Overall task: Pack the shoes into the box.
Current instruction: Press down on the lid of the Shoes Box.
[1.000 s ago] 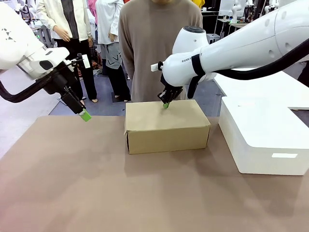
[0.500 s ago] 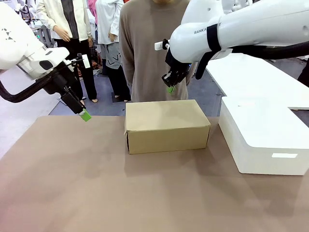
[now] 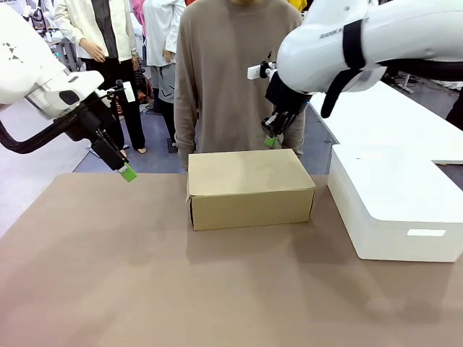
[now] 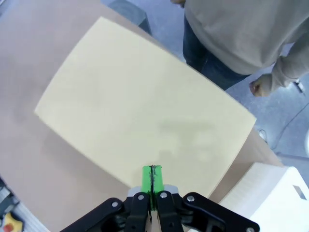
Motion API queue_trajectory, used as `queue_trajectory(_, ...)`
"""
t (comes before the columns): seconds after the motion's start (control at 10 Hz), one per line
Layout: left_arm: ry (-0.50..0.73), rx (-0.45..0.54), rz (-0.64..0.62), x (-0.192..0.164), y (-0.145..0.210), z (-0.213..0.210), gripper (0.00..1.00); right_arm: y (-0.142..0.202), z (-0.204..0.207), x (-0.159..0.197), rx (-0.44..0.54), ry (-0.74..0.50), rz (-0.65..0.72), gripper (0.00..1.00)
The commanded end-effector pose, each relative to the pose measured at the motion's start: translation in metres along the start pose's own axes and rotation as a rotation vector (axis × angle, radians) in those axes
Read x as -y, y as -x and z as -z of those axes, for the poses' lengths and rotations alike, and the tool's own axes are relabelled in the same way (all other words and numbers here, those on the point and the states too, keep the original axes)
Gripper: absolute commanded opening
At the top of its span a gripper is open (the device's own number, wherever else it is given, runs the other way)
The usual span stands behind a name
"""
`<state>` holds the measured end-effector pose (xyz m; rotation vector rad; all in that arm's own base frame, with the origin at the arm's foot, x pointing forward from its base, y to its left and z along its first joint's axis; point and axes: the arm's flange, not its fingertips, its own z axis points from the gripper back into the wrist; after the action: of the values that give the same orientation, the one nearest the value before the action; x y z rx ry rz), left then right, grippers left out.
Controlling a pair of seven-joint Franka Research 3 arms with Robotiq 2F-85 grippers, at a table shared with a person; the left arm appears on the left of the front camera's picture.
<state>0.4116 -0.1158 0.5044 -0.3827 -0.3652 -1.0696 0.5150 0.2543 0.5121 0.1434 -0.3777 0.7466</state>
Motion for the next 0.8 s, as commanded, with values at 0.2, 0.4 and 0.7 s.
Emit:
queue_trajectory(0.2,-0.007,0.003,-0.017,0.001,0.0,-0.001,1.0,0.072,-0.053,-0.019,-0.009,-0.036,-0.098,0.59)
queue_trajectory(0.4,-0.007,0.003,-0.017,0.001,0.0,-0.001,1.0,0.093,-0.059,-0.029,-0.049,-0.034,-0.1,0.99)
queue_trajectory(0.7,-0.007,0.003,-0.017,0.001,0.0,-0.001,1.0,0.121,-0.063,-0.044,-0.072,-0.019,-0.093,1.0)
